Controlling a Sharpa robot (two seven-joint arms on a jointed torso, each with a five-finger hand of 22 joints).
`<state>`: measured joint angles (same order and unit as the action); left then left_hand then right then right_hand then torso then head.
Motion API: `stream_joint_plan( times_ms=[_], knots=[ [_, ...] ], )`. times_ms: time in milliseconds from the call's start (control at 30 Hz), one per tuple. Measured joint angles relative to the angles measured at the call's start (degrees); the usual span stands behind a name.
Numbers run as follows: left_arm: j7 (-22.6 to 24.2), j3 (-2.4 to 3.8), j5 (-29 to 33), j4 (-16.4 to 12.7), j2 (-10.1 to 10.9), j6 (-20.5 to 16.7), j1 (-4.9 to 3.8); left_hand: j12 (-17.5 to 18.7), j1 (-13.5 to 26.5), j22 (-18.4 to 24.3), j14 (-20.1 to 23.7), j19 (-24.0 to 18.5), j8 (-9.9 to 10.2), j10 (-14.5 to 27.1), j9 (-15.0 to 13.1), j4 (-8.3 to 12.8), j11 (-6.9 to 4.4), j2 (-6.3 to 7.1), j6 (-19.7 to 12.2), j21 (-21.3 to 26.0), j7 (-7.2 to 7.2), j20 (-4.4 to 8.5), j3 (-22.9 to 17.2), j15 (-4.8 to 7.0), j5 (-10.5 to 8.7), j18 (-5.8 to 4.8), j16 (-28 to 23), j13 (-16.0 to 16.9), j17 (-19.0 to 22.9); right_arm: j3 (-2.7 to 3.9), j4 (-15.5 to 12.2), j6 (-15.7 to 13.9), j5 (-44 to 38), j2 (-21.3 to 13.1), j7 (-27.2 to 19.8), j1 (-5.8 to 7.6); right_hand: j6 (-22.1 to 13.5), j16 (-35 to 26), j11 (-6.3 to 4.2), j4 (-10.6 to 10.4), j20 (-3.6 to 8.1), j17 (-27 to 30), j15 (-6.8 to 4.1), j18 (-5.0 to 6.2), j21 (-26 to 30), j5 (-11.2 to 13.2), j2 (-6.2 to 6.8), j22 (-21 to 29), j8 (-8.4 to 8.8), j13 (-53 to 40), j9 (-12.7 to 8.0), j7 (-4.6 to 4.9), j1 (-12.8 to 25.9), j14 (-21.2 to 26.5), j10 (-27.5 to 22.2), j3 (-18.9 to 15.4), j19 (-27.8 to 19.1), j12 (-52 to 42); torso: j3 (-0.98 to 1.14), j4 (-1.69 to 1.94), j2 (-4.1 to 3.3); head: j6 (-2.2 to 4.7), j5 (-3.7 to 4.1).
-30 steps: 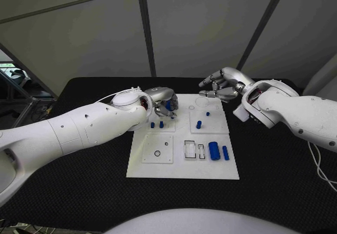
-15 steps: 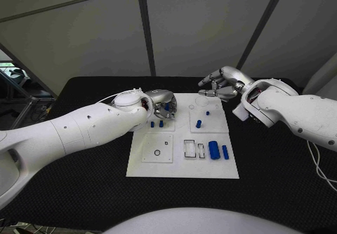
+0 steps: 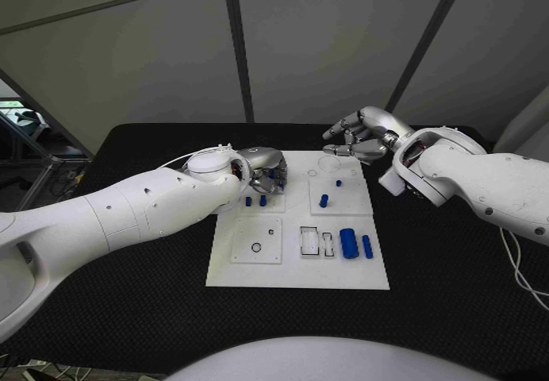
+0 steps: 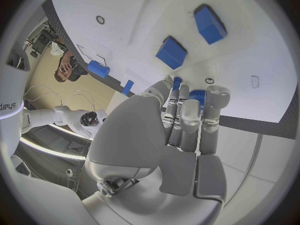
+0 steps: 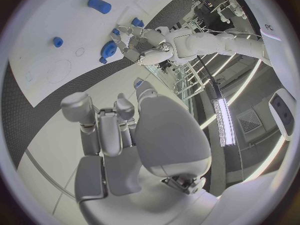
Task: Assemble the parts on the task board
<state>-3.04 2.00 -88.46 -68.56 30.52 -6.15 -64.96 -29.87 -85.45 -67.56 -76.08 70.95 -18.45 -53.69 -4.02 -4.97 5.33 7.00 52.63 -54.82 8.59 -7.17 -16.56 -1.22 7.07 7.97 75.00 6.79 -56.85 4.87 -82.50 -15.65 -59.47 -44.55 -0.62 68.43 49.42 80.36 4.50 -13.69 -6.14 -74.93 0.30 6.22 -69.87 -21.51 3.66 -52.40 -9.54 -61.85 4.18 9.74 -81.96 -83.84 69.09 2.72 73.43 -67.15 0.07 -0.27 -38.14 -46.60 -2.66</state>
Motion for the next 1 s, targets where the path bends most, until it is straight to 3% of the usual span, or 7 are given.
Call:
stream_joint_plan(
  times_ms=[600,1000],
  knots=[
    [-0.26,0.13,-0.06,1.58,-1.05,0.37,0.09,1.54,-0.45,-2.81,-1.06,1.22,1.40,-1.11,0.06,0.93,0.12,0.00,0.67,-3.29,0.26,-0.01,-3.44,-0.10,-0.12,0.00,1.60,-0.80,-1.28,0.00,-0.06,0.02,-0.04,0.13,0.00,0.00,0.00,0.00,0.00,0.00,0.00,0.01,0.00,0.00,0.00,-0.30,0.00,0.00,0.00,-0.01,0.00,0.00,0.00,0.00,0.00,0.00,0.00,0.00,0.01,-0.04,-0.01,-0.17,0.24],
    [-0.24,0.15,-0.09,1.18,-0.77,0.02,0.22,2.62,-0.45,-5.67,-2.48,3.32,1.91,-3.79,-0.09,2.32,-0.33,0.00,3.27,-7.24,0.00,0.40,-6.12,0.42,-0.24,-0.06,3.10,-1.12,-2.91,0.00,-0.13,0.02,-0.04,0.15,0.00,0.00,0.00,0.00,0.00,0.00,0.00,0.01,0.00,0.01,0.00,-0.30,0.00,0.00,0.00,-0.01,0.00,0.00,0.00,0.00,0.00,0.00,0.00,0.00,-0.01,0.02,0.01,-0.17,0.24]
  ],
)
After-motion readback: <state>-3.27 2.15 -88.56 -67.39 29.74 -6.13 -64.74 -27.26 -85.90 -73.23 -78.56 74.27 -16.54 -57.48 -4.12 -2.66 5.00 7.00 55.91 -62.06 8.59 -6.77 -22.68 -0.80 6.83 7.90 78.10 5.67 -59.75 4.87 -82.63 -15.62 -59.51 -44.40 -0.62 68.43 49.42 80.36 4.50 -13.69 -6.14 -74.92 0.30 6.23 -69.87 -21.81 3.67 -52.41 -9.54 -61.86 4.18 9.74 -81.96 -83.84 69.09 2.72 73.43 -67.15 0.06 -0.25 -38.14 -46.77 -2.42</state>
